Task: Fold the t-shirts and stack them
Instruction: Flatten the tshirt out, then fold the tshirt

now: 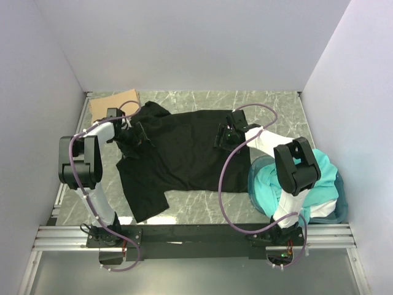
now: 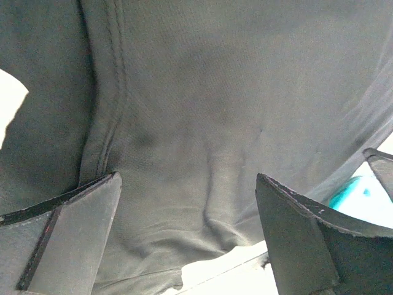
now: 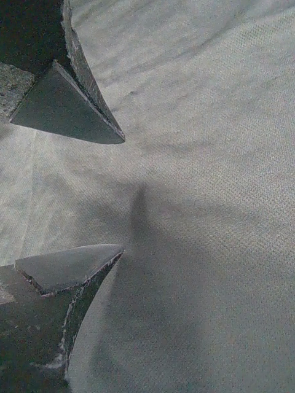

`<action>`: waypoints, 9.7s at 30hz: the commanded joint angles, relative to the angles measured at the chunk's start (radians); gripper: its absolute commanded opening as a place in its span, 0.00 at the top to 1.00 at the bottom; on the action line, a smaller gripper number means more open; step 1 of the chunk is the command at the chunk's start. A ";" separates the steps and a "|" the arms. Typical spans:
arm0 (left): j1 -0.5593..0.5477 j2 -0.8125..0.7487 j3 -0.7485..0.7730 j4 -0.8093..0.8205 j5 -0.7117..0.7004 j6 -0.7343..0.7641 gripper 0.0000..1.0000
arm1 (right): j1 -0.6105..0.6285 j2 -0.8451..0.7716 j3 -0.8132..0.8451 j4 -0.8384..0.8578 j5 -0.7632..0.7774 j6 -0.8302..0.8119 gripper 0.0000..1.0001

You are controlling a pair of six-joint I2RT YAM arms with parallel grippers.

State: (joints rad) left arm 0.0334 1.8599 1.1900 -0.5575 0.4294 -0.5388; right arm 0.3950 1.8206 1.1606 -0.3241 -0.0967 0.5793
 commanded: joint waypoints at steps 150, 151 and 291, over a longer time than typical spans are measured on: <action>0.187 -0.797 -0.437 -0.093 -0.301 -0.156 0.99 | 0.321 -0.744 -0.447 -0.316 0.047 0.320 0.36; 0.192 -0.800 -0.437 -0.097 -0.294 -0.155 0.99 | 0.321 -0.713 -0.444 -0.314 0.052 0.317 0.36; 0.071 0.104 0.533 -0.084 -0.084 -0.046 0.92 | -0.102 0.040 0.232 -0.632 -0.003 -0.207 0.94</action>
State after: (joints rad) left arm 0.1112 1.9545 1.6573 -0.6338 0.3607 -0.6010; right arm 0.3054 1.8397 1.3334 -0.9554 -0.0990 0.3771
